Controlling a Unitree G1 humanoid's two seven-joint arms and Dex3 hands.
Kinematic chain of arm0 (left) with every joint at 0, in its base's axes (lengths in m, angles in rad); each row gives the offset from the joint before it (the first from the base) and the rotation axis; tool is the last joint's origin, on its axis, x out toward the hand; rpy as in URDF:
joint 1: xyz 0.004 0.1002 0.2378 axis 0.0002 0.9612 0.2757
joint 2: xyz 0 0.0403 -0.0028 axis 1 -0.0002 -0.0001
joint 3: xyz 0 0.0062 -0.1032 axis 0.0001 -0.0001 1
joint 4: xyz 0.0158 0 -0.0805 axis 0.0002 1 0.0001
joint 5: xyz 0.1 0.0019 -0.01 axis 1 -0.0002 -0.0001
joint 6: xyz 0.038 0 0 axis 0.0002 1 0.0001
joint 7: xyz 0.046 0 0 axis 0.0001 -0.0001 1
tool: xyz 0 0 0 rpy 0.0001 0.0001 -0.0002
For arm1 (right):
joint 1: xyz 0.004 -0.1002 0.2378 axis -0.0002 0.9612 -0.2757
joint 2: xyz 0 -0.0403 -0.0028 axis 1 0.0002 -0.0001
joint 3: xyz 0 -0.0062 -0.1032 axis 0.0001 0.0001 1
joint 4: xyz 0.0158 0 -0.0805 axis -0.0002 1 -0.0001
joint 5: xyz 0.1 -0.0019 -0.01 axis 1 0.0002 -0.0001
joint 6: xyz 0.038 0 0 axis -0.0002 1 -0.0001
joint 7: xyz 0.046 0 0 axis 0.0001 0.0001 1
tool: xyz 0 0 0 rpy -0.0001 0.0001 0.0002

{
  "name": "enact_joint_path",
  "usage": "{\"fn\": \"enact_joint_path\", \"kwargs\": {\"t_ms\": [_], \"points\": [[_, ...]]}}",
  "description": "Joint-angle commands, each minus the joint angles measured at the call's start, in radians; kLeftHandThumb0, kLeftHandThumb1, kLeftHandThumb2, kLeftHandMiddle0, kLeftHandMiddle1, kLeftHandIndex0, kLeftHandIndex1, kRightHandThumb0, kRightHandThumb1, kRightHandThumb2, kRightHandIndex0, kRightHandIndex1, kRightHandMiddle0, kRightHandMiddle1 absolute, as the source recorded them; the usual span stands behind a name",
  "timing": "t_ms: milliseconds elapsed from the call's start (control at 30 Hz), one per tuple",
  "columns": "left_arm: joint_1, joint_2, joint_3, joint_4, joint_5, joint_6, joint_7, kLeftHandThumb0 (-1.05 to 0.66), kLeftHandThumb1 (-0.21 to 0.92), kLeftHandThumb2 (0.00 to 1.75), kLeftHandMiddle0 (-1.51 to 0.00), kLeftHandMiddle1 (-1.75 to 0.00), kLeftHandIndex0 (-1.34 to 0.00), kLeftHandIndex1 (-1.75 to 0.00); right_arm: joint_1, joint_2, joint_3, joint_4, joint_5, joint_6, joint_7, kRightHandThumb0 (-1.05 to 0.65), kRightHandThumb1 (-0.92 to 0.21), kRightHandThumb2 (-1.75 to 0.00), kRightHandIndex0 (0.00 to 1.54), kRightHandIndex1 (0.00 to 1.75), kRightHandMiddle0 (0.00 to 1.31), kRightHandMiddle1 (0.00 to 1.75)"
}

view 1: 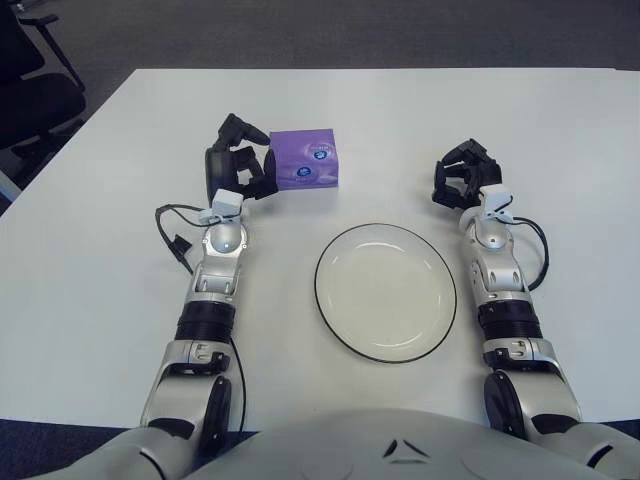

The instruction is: Put the tissue paper into the plate.

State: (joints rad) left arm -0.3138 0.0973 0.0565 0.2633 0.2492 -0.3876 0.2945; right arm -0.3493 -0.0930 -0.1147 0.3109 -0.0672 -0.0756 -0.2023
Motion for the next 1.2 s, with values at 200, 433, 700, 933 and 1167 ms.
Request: {"fn": "enact_joint_path", "kwargs": {"t_ms": [200, 433, 700, 933, 1167], "points": [[-0.005, 0.094, -0.058, 0.031, 0.191, -0.004, 0.052, -0.43, 0.46, 1.13, -1.03, -1.75, -0.49, -1.75, 0.091, 0.004, -0.003, 0.067, 0.0, -0.011, 0.011, -0.46, -0.38, -1.23, 1.2, 1.75, 0.56, 1.75], [-0.063, 0.142, -0.105, 0.015, 0.295, 0.042, 0.047, -0.19, 0.64, 0.89, -0.46, -1.55, -0.29, -1.75, 0.089, 0.008, -0.004, 0.065, 0.003, -0.001, 0.012, -0.46, -0.39, -1.22, 1.18, 1.75, 0.55, 1.75], [-0.137, 0.212, -0.158, 0.055, 0.43, 0.054, 0.098, -0.71, 0.89, 0.62, -0.17, -1.1, -0.04, -1.29, 0.091, 0.014, 0.0, 0.058, 0.0, 0.007, 0.006, -0.46, -0.38, -1.24, 1.19, 1.75, 0.56, 1.75], [-0.201, 0.248, -0.207, 0.135, 0.516, 0.052, 0.191, -0.88, 0.92, 0.58, -0.02, -0.83, 0.0, -1.03, 0.093, 0.02, 0.005, 0.047, -0.004, 0.018, 0.001, -0.46, -0.38, -1.24, 1.18, 1.75, 0.56, 1.75], [-0.24, 0.279, -0.261, 0.178, 0.585, 0.07, 0.242, -0.96, 0.92, 0.57, 0.0, -0.5, 0.0, -0.86, 0.096, 0.024, 0.01, 0.032, -0.007, 0.041, -0.007, -0.46, -0.37, -1.24, 1.17, 1.75, 0.57, 1.75]]}}
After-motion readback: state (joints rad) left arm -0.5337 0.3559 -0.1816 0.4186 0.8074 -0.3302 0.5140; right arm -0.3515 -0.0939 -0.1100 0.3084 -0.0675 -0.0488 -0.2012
